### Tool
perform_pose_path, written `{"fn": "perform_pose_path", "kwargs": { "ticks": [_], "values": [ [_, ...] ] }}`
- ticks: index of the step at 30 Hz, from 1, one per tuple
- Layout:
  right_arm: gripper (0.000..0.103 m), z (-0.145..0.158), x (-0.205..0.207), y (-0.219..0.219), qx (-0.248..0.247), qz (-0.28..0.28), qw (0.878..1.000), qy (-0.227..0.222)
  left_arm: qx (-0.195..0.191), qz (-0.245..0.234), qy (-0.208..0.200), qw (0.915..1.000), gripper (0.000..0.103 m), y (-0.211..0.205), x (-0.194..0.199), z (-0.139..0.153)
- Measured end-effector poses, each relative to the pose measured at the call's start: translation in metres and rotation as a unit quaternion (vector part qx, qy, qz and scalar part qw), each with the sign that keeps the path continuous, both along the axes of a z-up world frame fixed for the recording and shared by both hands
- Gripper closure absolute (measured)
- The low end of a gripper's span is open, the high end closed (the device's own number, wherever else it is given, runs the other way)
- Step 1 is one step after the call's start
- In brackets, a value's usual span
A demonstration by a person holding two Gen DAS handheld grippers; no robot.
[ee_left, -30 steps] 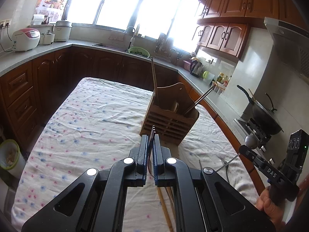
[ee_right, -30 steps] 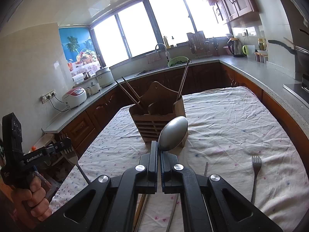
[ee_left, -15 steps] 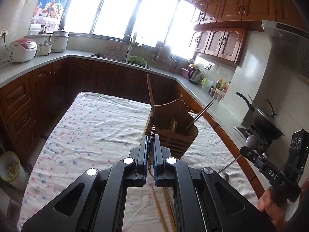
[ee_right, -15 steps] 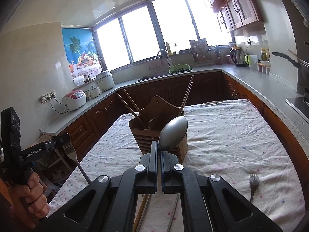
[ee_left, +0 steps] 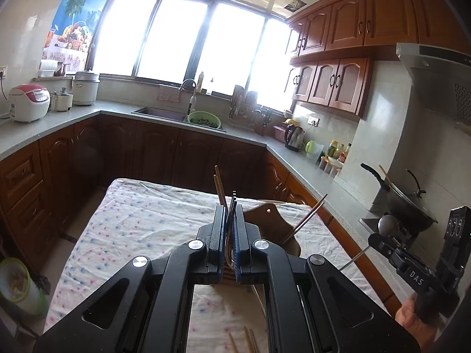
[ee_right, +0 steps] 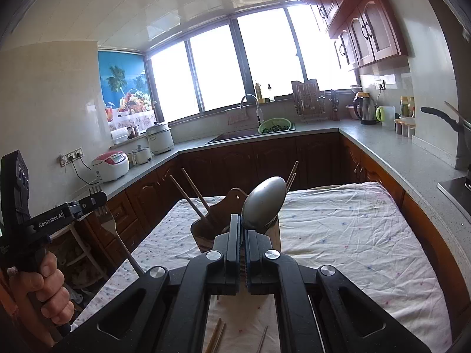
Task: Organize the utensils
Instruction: 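Lift the chopstick and spoon upright and carry them over the wooden holder, then lower the chopstick and spoon into the holder and open both tools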
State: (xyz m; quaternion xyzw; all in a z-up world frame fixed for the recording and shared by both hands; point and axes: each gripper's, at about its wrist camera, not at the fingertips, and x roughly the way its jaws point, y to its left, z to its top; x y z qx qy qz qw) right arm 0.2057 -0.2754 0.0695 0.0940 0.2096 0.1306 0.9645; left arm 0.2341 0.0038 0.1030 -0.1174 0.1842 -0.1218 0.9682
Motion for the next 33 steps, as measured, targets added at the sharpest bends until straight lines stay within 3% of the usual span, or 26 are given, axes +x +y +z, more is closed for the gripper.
{"fn": "perform_pose_path", "kwargs": {
  "ticks": [19,33],
  "values": [
    [0.101,0.011,0.065,0.010,-0.050,-0.028,0.998,-0.029,0.002,0.037,-0.037,0.9986,0.099,-0.012,0.091,0.010],
    [0.101,-0.028,0.100,0.022,-0.067,-0.020,0.998,0.010,0.038,0.051,-0.029,0.9976,0.099,-0.042,0.125,-0.040]
  ]
}}
